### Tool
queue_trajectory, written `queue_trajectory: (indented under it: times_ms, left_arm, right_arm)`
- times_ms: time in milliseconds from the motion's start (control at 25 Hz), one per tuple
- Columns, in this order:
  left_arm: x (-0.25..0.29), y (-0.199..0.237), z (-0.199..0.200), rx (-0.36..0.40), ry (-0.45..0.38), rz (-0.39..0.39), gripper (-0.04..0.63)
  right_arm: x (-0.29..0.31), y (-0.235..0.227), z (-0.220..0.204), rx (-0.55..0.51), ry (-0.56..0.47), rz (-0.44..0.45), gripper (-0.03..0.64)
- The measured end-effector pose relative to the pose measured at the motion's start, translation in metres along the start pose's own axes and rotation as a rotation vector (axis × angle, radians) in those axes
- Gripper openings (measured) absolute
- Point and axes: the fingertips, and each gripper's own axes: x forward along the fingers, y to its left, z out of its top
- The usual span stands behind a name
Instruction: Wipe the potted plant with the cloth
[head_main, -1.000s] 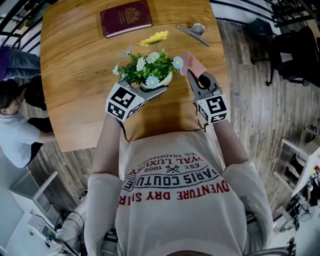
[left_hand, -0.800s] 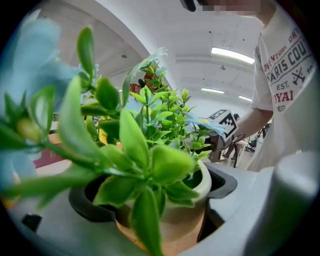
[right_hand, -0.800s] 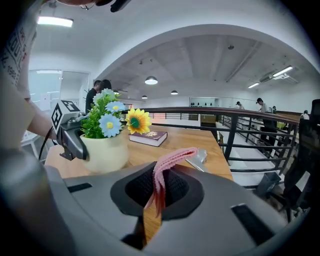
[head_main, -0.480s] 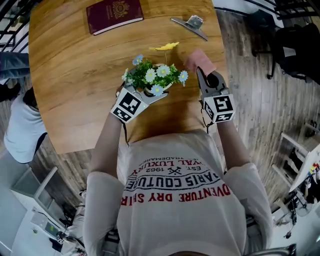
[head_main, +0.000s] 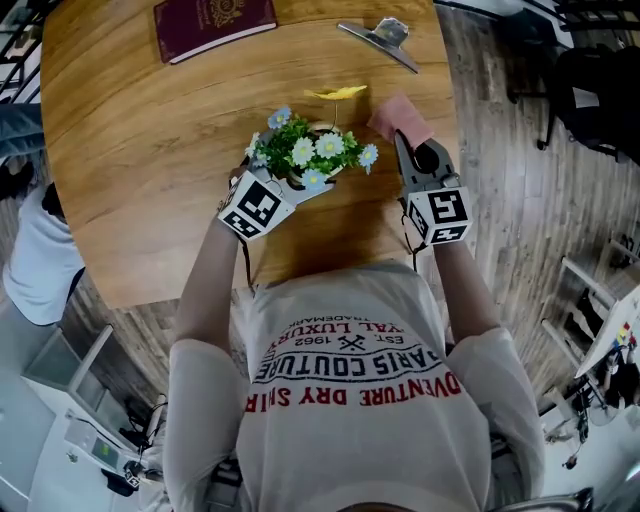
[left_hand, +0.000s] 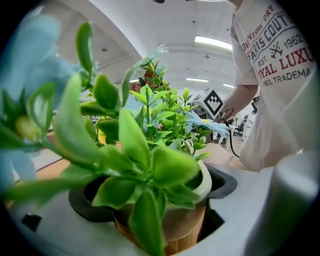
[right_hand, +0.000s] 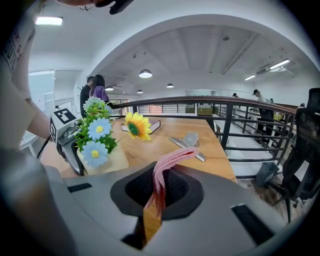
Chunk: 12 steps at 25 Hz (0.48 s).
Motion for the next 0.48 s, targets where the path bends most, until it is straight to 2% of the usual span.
queue_trajectory:
  times_ms: [360, 480]
  left_arm:
    - [0.001, 0.0, 0.0, -0.022, -0.059, -0.002, 0.535]
    - [0.0, 0.002, -0.002, -0.038, -0.062, 0.028, 0.537]
  right_arm:
    - [-0.001, 0.008, -0.007, -0.006, 0.011, 0.005, 0.035]
    - [0.0, 0.012, -0.008, -0.007, 0.009, 0.008, 0.035]
